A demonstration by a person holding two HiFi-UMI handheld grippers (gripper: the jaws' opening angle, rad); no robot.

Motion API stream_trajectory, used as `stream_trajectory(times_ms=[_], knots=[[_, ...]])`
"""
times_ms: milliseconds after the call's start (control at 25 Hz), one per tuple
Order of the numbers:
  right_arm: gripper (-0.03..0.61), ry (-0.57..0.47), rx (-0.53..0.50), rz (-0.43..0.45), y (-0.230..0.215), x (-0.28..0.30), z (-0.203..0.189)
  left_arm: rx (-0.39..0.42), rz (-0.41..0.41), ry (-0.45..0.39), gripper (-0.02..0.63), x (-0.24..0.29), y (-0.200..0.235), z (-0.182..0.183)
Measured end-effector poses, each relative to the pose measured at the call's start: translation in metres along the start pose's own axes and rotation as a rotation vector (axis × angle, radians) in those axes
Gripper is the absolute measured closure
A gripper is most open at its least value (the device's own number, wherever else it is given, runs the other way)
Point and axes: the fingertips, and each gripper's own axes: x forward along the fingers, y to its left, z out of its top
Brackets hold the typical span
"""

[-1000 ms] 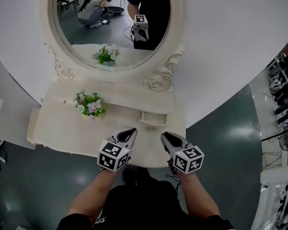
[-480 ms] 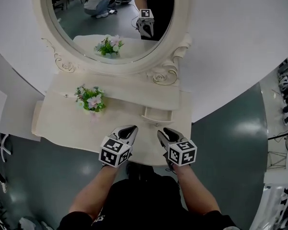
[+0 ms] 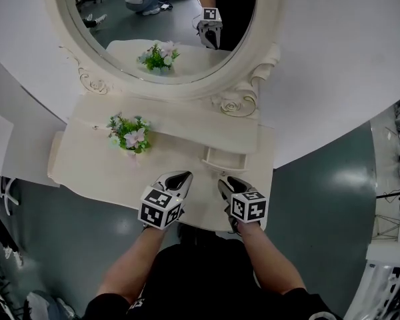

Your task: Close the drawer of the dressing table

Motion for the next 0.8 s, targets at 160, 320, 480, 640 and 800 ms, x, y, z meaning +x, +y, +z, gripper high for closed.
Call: stream_trajectory(times_ms=[160, 320, 480, 640, 800], knots=[[0.426, 0.048, -0.025, -0.027, -0.008, 0.014, -0.008, -0.015, 0.008, -0.006, 0.608, -0.003, 0.004, 0.002], [0.422, 0.081, -0.036, -0.051, -0.016, 0.025, -0.013, -0.026, 0.019, -0.009, 0.607, -0.006, 0.01, 0.002], [0.422, 0.089, -0.042, -0.06, -0.016, 0.033, -0.013, -0.041, 0.026, -0.003, 0.607, -0.007, 0.014, -0.003], [0.433, 0.09, -0.05, -0.084, -0.018, 0.037, -0.012, -0.047, 0.025, -0.002, 0.609, -0.008, 0.016, -0.004], [0.477, 0.097, -0.056, -0.099, -0.023, 0.036, -0.013, -0.047, 0.024, -0.005, 0.607, -0.01, 0.016, -0.003]])
